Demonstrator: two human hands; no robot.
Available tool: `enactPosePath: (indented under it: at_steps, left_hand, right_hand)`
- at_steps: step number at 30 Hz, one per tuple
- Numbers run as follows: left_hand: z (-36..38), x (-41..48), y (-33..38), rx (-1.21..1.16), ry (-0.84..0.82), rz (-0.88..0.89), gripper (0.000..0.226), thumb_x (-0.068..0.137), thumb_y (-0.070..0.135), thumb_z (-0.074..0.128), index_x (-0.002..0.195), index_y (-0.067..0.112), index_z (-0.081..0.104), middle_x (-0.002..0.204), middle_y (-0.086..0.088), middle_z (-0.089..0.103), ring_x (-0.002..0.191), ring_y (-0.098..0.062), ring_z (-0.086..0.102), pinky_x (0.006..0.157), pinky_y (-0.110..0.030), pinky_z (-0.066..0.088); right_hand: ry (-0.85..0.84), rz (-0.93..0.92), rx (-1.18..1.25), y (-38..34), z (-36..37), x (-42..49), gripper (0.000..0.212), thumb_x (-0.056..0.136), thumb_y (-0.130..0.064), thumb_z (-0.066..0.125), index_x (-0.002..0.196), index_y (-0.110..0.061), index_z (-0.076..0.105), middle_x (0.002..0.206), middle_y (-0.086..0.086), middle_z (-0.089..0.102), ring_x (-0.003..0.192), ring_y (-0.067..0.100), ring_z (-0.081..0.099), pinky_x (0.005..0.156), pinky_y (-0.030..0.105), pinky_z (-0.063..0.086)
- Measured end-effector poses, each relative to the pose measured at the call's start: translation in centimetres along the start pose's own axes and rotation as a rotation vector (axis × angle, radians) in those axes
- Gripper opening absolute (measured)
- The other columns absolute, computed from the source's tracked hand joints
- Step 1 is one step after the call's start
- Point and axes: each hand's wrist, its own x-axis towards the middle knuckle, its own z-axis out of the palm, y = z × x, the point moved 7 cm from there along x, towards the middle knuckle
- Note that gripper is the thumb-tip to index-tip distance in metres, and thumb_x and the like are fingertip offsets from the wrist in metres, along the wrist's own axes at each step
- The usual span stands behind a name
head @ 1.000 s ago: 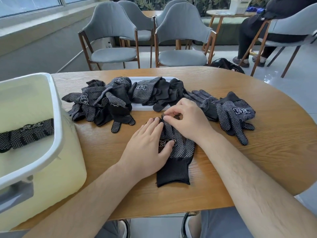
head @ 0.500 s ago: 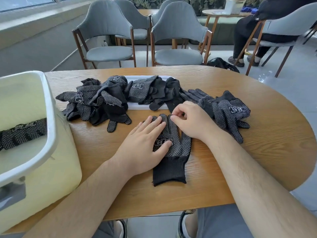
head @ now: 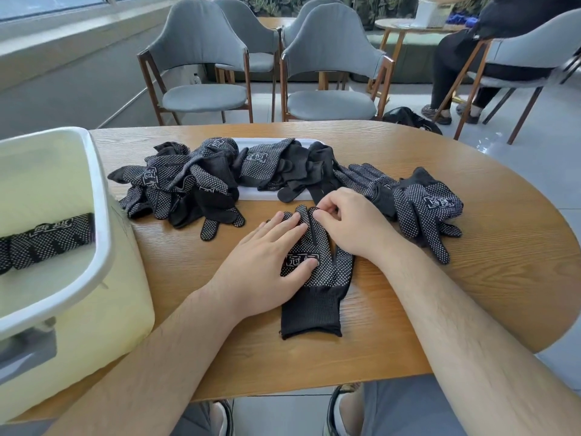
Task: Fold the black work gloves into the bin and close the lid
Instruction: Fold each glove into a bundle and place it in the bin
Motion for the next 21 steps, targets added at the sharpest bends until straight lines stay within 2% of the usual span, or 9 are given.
enactPosePath:
  at_steps: [6, 8, 10, 15, 18, 21]
  left_hand:
    - [-0.5, -0.3, 0.4, -0.015, 0.061, 0.038, 0.075, 0.093, 0.071, 0.023, 0.156, 0.031, 0.034, 0.167, 0.017, 0.017, 0.155, -0.003, -0.002, 0.125, -0.027, -0.002]
    - [-1.4, -0.6, 1.0, -0.022, 0.115, 0.094, 0.068, 0.098, 0.068, 0.026, 0.152, 0.032, 0.042, 0.165, 0.018, 0.022, 0.154, 0.000, 0.000, 0.127, -0.030, 0.003]
    - [-1.8, -0.7, 1.4, -0.028, 0.122, 0.124, 0.066, 0.098, 0.068, 0.029, 0.151, 0.032, 0.045, 0.164, 0.019, 0.024, 0.153, 0.004, 0.001, 0.126, -0.027, 0.003]
    - [-0.1, -0.4, 1.5, 0.023, 0.009, 0.118, 0.085, 0.088, 0.081, 0.026, 0.158, 0.033, 0.029, 0.167, 0.020, 0.013, 0.152, 0.006, -0.003, 0.117, -0.014, -0.011]
    - [0.2, -0.5, 1.3, 0.012, 0.000, 0.112, 0.086, 0.087, 0.082, 0.027, 0.158, 0.033, 0.029, 0.167, 0.019, 0.014, 0.152, 0.005, -0.001, 0.119, -0.016, -0.008]
    - [0.2, -0.5, 1.3, 0.013, -0.011, 0.110, 0.082, 0.091, 0.078, 0.034, 0.159, 0.032, 0.027, 0.167, 0.019, 0.012, 0.152, 0.005, -0.003, 0.121, -0.019, -0.006]
  right_hand:
    - [-0.027, 0.041, 0.037, -0.1, -1.2, -0.7, 0.015, 0.099, -0.039, 0.059, 0.106, -0.027, 0.064, 0.100, -0.015, 0.056, 0.083, -0.003, 0.052, 0.079, 0.022, 0.041]
    - [-0.042, 0.068, 0.031, 0.4, -2.5, -2.0, 0.011, 0.098, -0.040, 0.058, 0.100, -0.030, 0.063, 0.100, -0.016, 0.055, 0.087, -0.004, 0.051, 0.076, 0.020, 0.039]
    - [-0.068, 0.078, 0.003, 0.8, -2.9, -3.8, 0.010, 0.095, -0.043, 0.062, 0.094, -0.033, 0.063, 0.099, -0.016, 0.055, 0.091, -0.002, 0.051, 0.079, 0.023, 0.042]
    - [-0.067, 0.075, -0.017, 1.2, -2.3, -6.0, 0.009, 0.090, -0.036, 0.068, 0.092, -0.027, 0.066, 0.092, -0.013, 0.056, 0.096, 0.011, 0.049, 0.093, 0.034, 0.043]
    - [-0.075, 0.041, 0.008, 0.8, -2.2, -5.8, 0.008, 0.094, -0.032, 0.067, 0.093, -0.025, 0.064, 0.093, -0.014, 0.057, 0.098, 0.011, 0.051, 0.095, 0.034, 0.042]
    - [-0.075, 0.038, 0.074, 0.5, -2.0, -5.8, 0.005, 0.096, -0.032, 0.066, 0.096, -0.029, 0.062, 0.097, -0.015, 0.059, 0.098, 0.005, 0.054, 0.089, 0.028, 0.042]
